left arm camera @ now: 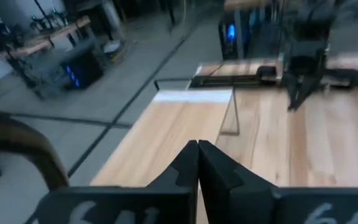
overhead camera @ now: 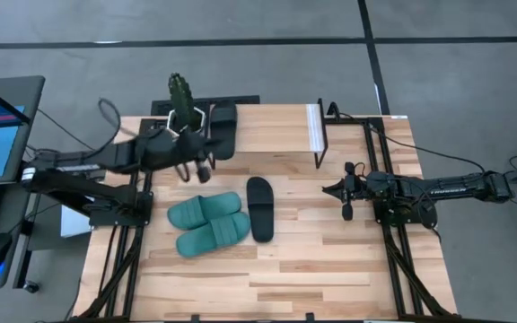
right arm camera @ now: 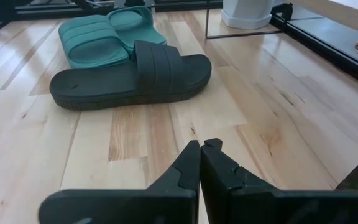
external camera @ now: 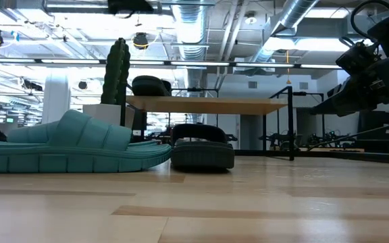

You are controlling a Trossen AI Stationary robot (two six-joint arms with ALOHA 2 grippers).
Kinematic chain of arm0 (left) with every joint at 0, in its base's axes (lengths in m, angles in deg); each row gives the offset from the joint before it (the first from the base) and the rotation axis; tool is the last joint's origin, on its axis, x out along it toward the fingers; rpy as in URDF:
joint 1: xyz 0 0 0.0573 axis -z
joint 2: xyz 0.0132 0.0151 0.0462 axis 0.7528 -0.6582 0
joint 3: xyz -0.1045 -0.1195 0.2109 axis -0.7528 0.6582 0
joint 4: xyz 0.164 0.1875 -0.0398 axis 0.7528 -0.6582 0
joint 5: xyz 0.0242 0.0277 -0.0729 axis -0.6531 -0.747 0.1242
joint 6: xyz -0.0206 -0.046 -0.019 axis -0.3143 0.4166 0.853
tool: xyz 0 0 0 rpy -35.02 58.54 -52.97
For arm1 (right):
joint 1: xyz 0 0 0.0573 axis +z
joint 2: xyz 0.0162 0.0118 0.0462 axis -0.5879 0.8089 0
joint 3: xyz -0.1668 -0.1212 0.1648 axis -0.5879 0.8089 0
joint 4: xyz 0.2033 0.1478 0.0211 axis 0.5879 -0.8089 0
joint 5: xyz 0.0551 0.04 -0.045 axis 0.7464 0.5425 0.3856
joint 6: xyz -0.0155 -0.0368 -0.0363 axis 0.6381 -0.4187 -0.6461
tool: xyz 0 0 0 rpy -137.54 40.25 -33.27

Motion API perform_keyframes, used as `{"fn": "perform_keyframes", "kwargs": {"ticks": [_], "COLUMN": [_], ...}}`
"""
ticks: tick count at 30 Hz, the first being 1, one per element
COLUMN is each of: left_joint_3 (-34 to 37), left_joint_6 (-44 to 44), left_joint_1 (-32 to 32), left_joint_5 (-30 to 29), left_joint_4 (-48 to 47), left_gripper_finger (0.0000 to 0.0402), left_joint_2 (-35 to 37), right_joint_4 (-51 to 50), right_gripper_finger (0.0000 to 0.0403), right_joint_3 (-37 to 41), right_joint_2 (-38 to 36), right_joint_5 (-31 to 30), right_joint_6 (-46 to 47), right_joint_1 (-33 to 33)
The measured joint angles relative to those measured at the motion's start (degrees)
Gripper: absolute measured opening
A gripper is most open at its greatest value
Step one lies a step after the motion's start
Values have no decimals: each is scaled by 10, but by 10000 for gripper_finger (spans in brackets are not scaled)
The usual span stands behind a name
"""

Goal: Pick and place slides into the shelf
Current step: Put the black slide on the shelf

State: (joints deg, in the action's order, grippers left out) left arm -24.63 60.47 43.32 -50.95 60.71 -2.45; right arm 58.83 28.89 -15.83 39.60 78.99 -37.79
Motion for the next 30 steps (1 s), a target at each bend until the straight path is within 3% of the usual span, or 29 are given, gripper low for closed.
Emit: {"fn": "perform_keyframes", "kwargs": {"ticks": [6,11,21,25,30], "left_joint_3": [200,293,337,337,337], "left_joint_6": [30,53,51,2,-41], "left_joint_1": [8,17,37,44,55], "left_joint_5": [42,63,95,126,139], "left_joint_4": [192,240,240,235,233], "left_gripper_finger": [0,0,0,0,0], "left_joint_2": [132,219,316,335,361], "right_joint_4": [0,0,5,58,141], "right_gripper_finger": [0,0,0,0,0], "right_joint_3": [0,0,0,0,0], "right_joint_2": [1,0,0,0,0], "right_joint_5": [0,0,-16,-93,-86], "right_joint_6": [0,0,0,4,52], "right_joint_1": [0,0,-2,-18,-32]}}
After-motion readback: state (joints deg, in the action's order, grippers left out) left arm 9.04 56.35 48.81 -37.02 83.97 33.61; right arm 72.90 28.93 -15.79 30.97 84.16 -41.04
